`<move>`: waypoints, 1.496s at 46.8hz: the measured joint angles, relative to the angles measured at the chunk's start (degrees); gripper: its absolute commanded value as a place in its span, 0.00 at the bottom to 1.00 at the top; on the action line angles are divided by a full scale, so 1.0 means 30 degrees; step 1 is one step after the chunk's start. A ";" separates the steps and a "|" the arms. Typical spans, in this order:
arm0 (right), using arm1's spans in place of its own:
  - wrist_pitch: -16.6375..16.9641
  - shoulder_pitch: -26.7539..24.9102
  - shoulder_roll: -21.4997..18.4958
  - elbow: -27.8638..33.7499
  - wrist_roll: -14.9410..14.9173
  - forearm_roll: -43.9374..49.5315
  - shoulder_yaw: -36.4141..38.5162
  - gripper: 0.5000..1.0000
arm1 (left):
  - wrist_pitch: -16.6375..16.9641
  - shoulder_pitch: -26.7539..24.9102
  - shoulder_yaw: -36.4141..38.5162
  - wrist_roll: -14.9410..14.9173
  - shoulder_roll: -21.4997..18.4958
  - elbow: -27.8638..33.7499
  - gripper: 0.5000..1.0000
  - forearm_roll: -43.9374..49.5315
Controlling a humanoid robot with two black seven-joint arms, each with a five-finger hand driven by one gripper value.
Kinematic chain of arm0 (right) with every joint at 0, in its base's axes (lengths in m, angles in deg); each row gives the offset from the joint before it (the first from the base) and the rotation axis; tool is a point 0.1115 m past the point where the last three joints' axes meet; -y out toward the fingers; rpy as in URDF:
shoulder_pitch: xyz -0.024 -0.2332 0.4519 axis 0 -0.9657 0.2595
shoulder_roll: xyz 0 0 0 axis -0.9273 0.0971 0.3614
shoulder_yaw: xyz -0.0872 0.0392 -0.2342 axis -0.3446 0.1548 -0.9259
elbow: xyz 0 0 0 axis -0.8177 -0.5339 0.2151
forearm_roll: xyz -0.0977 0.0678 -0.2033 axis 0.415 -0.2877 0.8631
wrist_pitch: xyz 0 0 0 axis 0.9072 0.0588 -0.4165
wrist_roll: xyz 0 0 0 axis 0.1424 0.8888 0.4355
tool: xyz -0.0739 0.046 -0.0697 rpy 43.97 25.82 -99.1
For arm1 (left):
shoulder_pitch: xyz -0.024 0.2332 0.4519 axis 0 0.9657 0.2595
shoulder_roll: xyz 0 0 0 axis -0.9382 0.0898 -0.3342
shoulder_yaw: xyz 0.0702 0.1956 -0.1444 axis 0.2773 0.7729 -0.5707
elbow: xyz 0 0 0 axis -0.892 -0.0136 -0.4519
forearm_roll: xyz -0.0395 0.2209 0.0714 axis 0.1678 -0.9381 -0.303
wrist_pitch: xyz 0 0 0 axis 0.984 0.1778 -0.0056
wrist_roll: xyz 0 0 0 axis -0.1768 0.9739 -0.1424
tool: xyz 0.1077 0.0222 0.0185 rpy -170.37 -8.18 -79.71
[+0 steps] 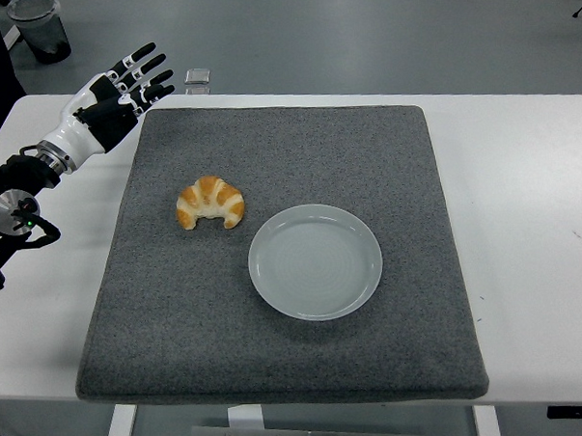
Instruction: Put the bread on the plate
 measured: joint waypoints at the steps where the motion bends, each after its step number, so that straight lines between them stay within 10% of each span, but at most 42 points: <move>1: 0.0000 0.0000 0.0000 0.0000 0.0000 0.0000 0.0000 0.86 | 0.0000 0.0000 0.0000 0.0000 0.0000 0.0000 0.98 -0.0002; 70: 0.0010 -0.0002 0.0000 0.0000 -0.0011 0.0000 0.0000 0.86 | 0.0235 -0.0295 0.0105 -0.0026 0.0027 -0.0062 0.98 -0.0085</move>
